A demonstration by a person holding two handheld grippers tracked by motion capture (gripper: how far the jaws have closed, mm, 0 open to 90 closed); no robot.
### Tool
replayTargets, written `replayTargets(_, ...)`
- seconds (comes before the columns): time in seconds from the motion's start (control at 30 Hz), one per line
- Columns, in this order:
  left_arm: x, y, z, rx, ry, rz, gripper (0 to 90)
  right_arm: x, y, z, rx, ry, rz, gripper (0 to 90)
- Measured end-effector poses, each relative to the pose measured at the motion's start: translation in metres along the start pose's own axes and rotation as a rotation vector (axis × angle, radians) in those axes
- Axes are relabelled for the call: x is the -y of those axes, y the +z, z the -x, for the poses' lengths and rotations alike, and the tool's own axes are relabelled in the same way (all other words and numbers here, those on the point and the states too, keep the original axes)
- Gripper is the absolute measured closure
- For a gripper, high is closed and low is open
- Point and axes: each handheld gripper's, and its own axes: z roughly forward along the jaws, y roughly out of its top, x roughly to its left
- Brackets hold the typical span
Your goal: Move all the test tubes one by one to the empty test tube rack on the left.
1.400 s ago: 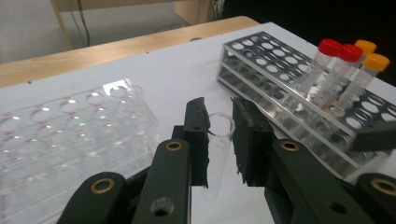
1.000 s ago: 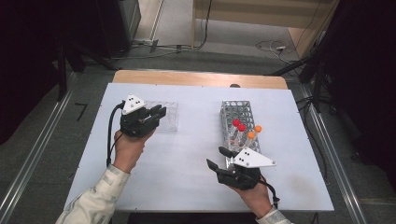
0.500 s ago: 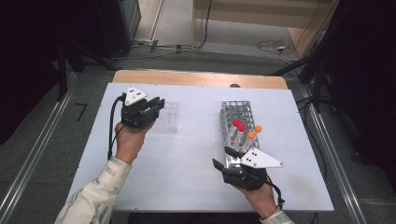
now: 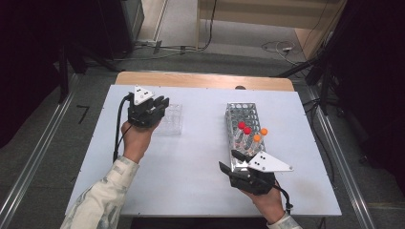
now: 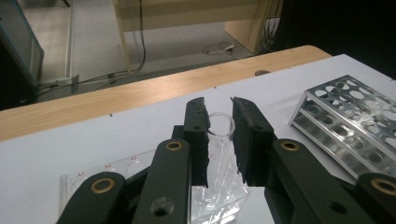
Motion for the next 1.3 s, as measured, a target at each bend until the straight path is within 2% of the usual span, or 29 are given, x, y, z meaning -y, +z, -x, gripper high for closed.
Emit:
replayTargets(0.27,0.004,0.006,0.003,-0.022,0.030,-0.018,76.6,0.000,-0.001,0.001,0.005,0.002,0.003,39.6)
replayTargets(0.47,0.014,0.015,0.006,-0.048,0.063,-0.046,76.5,0.000,-0.001,0.001,0.007,0.002,0.005,39.6)
replayTargets(0.8,0.035,0.031,0.006,-0.052,0.048,-0.101,76.3,0.001,0.000,0.002,0.007,0.001,0.003,39.6)
replayTargets(0.97,0.041,0.035,0.005,-0.050,0.040,-0.119,76.1,0.001,0.000,0.002,0.006,0.006,-0.001,39.6)
replayTargets(1.13,0.041,0.035,0.004,-0.039,0.029,-0.115,74.9,0.001,0.001,0.002,0.008,0.003,0.000,39.6)
replayTargets(1.3,0.039,0.032,0.002,-0.012,0.012,-0.104,67.1,0.001,0.000,0.002,0.010,0.006,0.000,39.6)
